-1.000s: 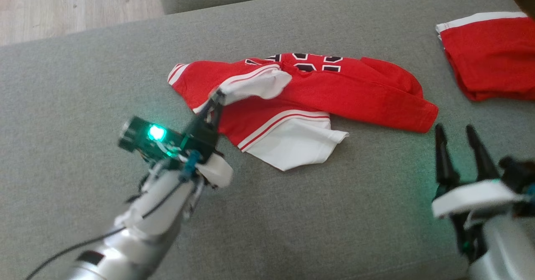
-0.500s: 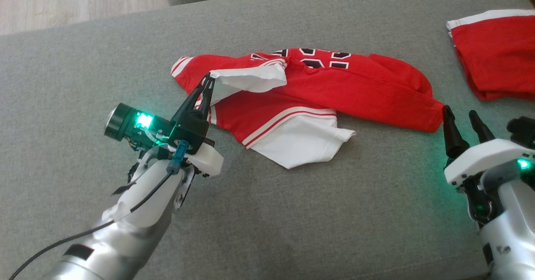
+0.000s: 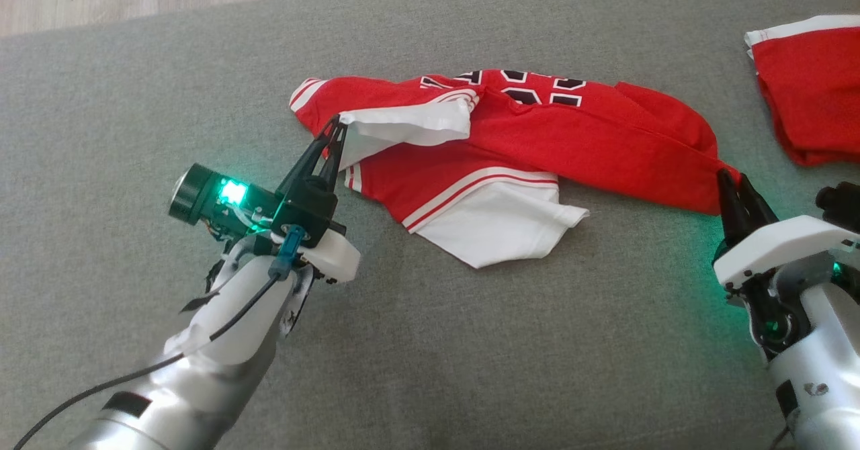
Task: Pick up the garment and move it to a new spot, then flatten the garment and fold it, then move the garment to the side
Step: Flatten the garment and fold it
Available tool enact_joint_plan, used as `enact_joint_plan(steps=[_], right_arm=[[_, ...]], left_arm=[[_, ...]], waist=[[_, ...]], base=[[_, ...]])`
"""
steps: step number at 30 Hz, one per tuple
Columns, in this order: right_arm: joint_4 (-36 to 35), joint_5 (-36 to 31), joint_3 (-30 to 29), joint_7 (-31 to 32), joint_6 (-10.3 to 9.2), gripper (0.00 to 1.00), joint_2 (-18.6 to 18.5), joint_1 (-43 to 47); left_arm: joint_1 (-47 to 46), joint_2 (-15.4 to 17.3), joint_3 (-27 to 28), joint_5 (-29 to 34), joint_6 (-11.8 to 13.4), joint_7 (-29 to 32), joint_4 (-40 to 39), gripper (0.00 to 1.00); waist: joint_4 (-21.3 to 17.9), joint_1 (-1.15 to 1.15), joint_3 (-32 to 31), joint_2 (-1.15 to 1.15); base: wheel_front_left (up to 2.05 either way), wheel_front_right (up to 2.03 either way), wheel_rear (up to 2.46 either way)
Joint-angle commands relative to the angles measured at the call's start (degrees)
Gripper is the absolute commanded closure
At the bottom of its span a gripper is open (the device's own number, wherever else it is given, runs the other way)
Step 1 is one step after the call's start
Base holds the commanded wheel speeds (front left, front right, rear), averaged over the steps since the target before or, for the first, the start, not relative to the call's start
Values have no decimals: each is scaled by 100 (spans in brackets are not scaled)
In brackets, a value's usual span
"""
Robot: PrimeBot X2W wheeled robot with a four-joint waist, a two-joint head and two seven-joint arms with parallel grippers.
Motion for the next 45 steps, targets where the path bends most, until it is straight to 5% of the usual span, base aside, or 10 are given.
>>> enact_joint_plan(steps=[1, 2, 5, 18, 29, 36, 45], right_arm=[[-108, 87, 127, -101, 37, 58, -144, -154], [-92, 124, 155, -128, 37, 62, -162, -165], [-47, 202, 258, -181, 37, 100, -223, -201], [-266, 154, 625, -1001, 37, 100, -637, -447], [-1730, -295, 434, -1295, 37, 100, -1669, -673], [-3015, -675, -245, -567, 37, 100, -2125, -961], [-3018, -1024, -220, 610, 37, 100, -1906, -1853]], left_arm=[[-333, 148, 216, 39, -19, -30, -120, 100], [-333, 146, 220, 37, -19, -30, -116, 100], [-333, 138, 231, 32, -19, -30, -102, 100], [-350, 385, 493, 98, 13, -30, -575, 100], [-395, 1164, 1511, -340, -548, -30, -2323, 100], [-1108, 1523, 1910, -568, -862, 218, -3230, 100], [-2405, 1600, 1794, -570, -1385, 811, -2710, 100]], waist=[[8, 0, 4, 0], [12, 0, 8, 0], [21, 0, 17, 0], [-2, 0, -320, 0], [-17, 0, -1248, 0], [33, 0, -1632, 0], [86, 0, -1372, 0]], base=[[0, 0, 0], [0, 0, 0], [0, 0, 0], [0, 0, 0], [0, 0, 0], [0, 0, 0], [0, 0, 0]])
